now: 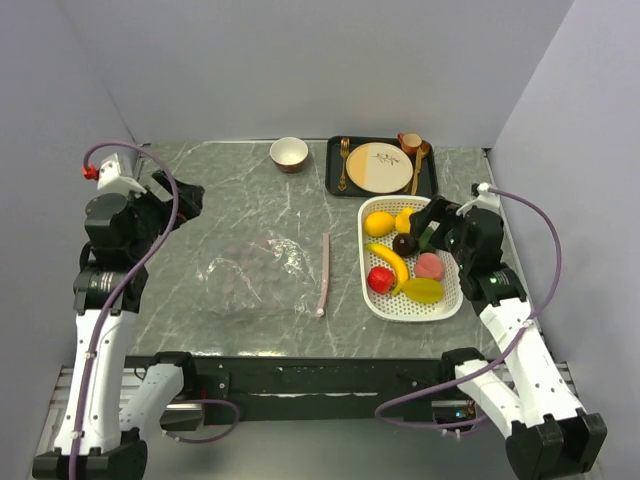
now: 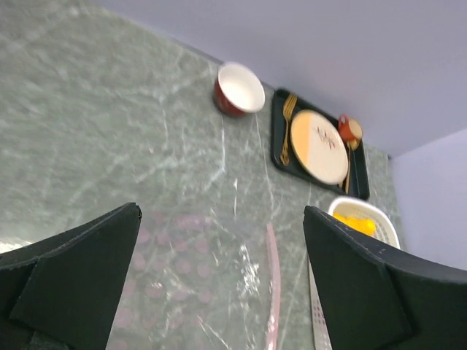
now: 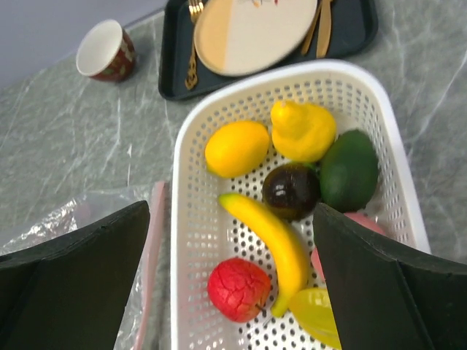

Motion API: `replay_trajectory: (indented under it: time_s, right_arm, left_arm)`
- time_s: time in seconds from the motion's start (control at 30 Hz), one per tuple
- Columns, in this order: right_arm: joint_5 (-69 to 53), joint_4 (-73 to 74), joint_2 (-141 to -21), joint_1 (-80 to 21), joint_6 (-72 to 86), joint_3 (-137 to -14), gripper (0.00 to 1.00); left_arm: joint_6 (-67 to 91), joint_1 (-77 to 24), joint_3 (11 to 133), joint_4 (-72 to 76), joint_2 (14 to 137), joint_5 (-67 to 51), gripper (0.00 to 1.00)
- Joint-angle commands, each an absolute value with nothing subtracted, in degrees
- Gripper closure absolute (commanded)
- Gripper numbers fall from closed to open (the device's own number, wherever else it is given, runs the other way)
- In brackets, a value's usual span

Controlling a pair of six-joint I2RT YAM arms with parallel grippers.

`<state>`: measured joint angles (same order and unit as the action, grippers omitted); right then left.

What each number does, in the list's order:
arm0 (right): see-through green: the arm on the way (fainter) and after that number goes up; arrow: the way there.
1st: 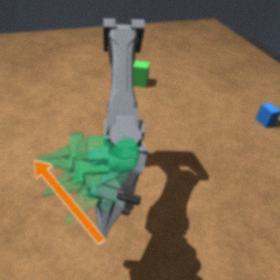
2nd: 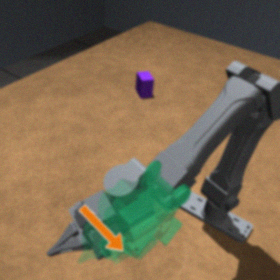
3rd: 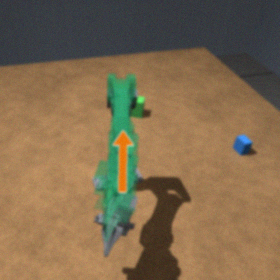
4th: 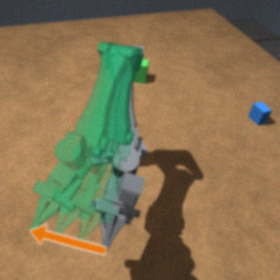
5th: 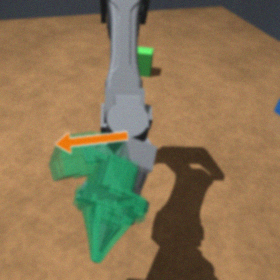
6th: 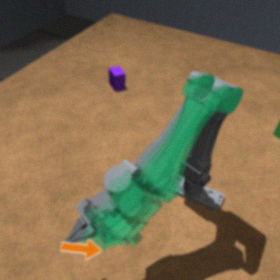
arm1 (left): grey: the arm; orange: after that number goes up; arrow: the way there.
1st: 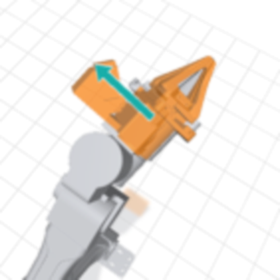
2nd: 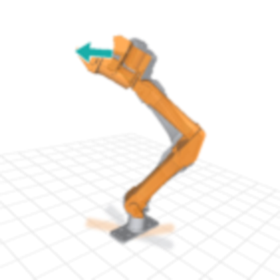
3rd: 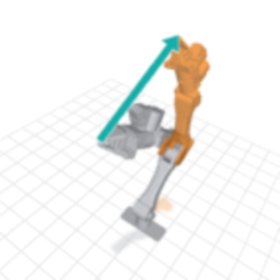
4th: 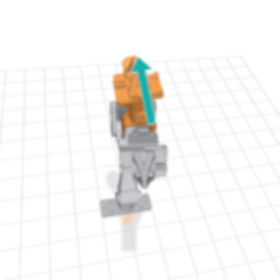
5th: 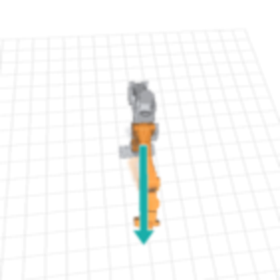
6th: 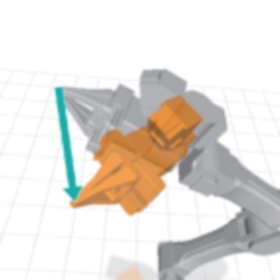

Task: Place the food in the zip-top bag and seal the zipper
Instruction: Pick up the zipper food storage bag at the center of the board.

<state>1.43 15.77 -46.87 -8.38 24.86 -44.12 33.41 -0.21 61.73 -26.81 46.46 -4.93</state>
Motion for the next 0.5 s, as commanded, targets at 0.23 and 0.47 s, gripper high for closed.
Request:
replay_trajectory:
  time_s: [0.23,0.47]
  right_arm:
    - [-3.43,20.21,-47.63,-8.26,25.14,-43.59,0.0]
    - [-3.08,22.85,-50.19,-8.26,24.26,-45.7,0.0]
  left_arm:
    - [38.49,-0.26,52.56,-15.63,43.94,-34.54,0.01]
    - [32.87,-21.94,59.67,-27.85,52.11,-8.38,0.01]
